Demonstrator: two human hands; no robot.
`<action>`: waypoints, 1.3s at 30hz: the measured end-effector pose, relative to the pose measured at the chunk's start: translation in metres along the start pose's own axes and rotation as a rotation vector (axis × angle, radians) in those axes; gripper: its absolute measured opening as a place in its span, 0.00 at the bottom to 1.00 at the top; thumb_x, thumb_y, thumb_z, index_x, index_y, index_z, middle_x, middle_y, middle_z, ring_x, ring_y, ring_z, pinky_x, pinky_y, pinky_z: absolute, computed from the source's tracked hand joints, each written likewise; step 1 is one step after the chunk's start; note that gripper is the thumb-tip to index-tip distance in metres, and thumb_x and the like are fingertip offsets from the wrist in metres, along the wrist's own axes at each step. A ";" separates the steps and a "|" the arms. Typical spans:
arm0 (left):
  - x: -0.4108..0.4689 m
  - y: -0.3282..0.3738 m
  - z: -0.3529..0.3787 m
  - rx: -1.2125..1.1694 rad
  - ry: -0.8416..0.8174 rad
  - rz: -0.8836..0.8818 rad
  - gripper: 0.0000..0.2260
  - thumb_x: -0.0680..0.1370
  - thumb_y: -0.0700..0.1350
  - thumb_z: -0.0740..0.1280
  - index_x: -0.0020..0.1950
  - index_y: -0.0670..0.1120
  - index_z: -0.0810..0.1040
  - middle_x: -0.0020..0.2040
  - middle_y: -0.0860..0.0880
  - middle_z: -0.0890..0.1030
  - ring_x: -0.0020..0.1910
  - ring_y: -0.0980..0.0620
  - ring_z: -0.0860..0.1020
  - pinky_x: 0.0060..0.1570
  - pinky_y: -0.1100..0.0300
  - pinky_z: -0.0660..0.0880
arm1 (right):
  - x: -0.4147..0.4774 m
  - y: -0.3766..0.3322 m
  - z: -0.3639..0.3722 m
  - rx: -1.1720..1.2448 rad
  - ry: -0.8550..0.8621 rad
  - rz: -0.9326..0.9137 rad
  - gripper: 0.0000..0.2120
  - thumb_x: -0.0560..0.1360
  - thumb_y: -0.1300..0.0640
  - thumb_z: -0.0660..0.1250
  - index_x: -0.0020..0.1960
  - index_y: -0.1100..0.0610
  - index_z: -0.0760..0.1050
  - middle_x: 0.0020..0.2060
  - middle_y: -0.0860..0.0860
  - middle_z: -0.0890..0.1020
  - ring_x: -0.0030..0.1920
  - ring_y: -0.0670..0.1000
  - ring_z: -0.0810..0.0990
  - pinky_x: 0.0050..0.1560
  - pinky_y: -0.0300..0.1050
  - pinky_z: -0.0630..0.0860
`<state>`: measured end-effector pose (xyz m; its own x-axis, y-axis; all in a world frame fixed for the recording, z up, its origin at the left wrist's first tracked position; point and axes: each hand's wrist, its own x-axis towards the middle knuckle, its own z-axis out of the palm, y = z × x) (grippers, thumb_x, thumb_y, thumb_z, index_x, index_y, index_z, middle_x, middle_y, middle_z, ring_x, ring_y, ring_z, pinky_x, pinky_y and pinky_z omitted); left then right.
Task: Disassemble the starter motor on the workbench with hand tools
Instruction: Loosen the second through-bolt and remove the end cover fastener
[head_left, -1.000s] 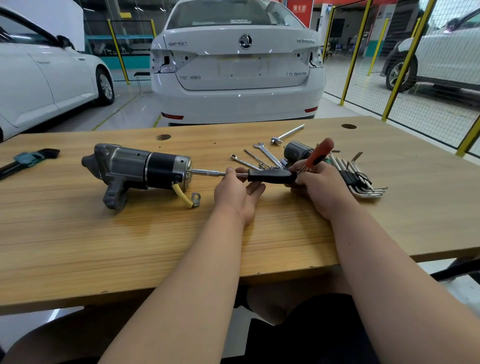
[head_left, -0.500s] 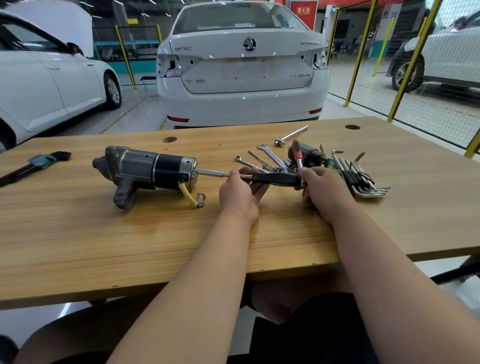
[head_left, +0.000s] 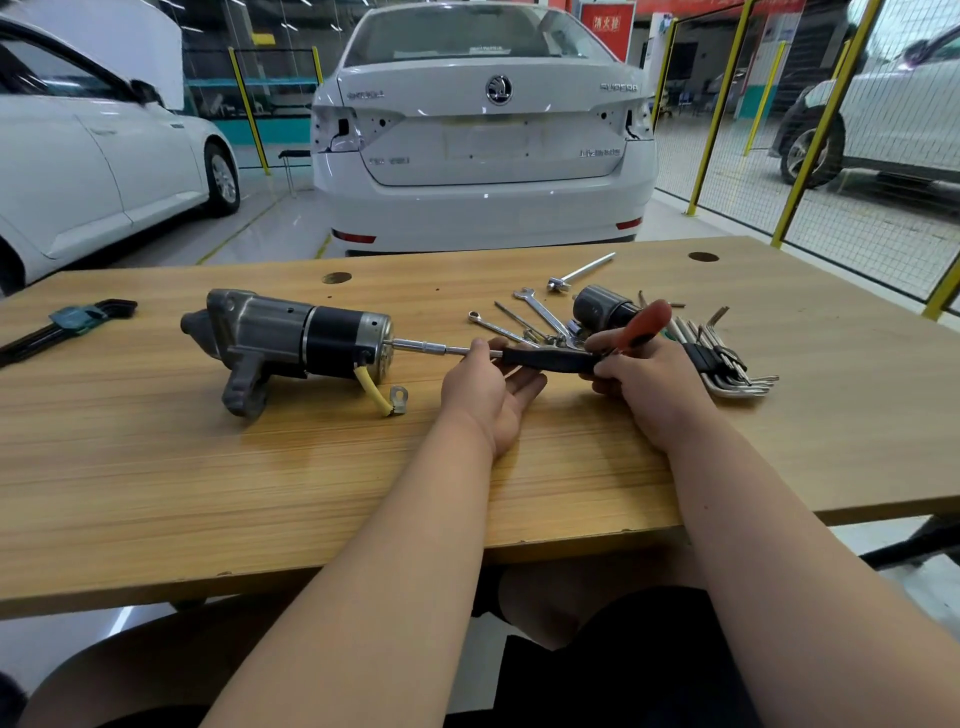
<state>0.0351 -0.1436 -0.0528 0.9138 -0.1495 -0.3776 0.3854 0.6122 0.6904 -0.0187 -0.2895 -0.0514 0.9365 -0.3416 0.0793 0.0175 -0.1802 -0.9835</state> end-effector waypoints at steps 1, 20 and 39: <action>0.000 0.000 0.000 -0.005 0.001 0.007 0.14 0.83 0.49 0.54 0.48 0.42 0.74 0.46 0.40 0.80 0.44 0.41 0.80 0.35 0.49 0.78 | 0.000 0.000 0.000 0.016 -0.002 -0.002 0.13 0.75 0.68 0.66 0.47 0.51 0.82 0.50 0.53 0.83 0.49 0.51 0.84 0.47 0.42 0.79; 0.003 -0.005 -0.002 -0.010 -0.025 0.078 0.13 0.83 0.49 0.55 0.47 0.43 0.73 0.42 0.44 0.82 0.43 0.45 0.81 0.38 0.52 0.79 | 0.001 0.001 0.002 -0.106 0.071 -0.007 0.11 0.81 0.51 0.64 0.59 0.52 0.80 0.36 0.51 0.80 0.27 0.41 0.76 0.36 0.42 0.73; 0.003 -0.005 -0.002 -0.126 0.063 0.126 0.08 0.81 0.44 0.61 0.54 0.40 0.73 0.43 0.43 0.80 0.43 0.47 0.80 0.40 0.53 0.79 | -0.003 -0.001 0.000 0.157 -0.018 -0.021 0.13 0.77 0.67 0.64 0.49 0.50 0.81 0.42 0.53 0.81 0.40 0.50 0.81 0.41 0.43 0.78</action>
<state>0.0358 -0.1457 -0.0591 0.9426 -0.0193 -0.3334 0.2457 0.7164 0.6531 -0.0211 -0.2883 -0.0507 0.9414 -0.3228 0.0982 0.0899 -0.0406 -0.9951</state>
